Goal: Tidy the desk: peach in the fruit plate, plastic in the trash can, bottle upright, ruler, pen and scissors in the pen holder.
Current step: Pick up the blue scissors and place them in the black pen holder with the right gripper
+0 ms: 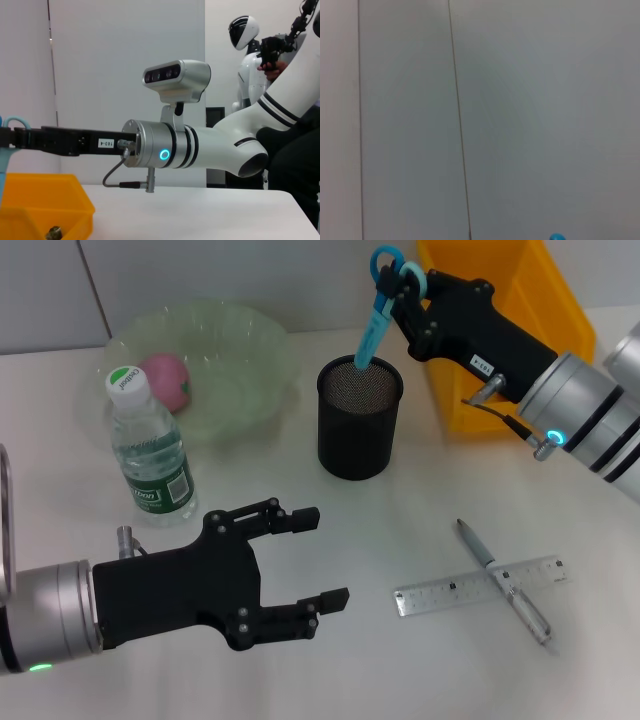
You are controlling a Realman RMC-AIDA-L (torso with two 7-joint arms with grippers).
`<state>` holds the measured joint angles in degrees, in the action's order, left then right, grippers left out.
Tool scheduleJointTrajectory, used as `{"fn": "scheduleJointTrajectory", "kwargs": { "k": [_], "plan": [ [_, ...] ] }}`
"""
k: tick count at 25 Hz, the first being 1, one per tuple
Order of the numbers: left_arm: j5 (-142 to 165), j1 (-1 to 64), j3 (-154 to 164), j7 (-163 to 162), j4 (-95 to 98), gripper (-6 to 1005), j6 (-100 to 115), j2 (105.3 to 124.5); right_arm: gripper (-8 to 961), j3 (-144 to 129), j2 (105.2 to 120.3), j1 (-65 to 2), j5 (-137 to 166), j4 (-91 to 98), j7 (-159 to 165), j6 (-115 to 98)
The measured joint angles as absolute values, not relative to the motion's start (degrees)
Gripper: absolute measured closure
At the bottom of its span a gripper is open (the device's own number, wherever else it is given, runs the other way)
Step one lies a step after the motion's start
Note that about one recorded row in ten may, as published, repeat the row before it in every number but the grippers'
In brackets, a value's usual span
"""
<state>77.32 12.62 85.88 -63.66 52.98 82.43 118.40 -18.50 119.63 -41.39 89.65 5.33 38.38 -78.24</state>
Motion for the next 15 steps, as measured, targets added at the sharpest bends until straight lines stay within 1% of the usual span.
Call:
{"fn": "scheduleJointTrajectory", "kwargs": {
  "k": [15],
  "plan": [
    [76.58,14.52,83.83,-63.90,49.98,212,85.47,118.41,851,-20.23,119.52,-41.60,89.64,5.24,37.65,-72.55]
  ]
}}
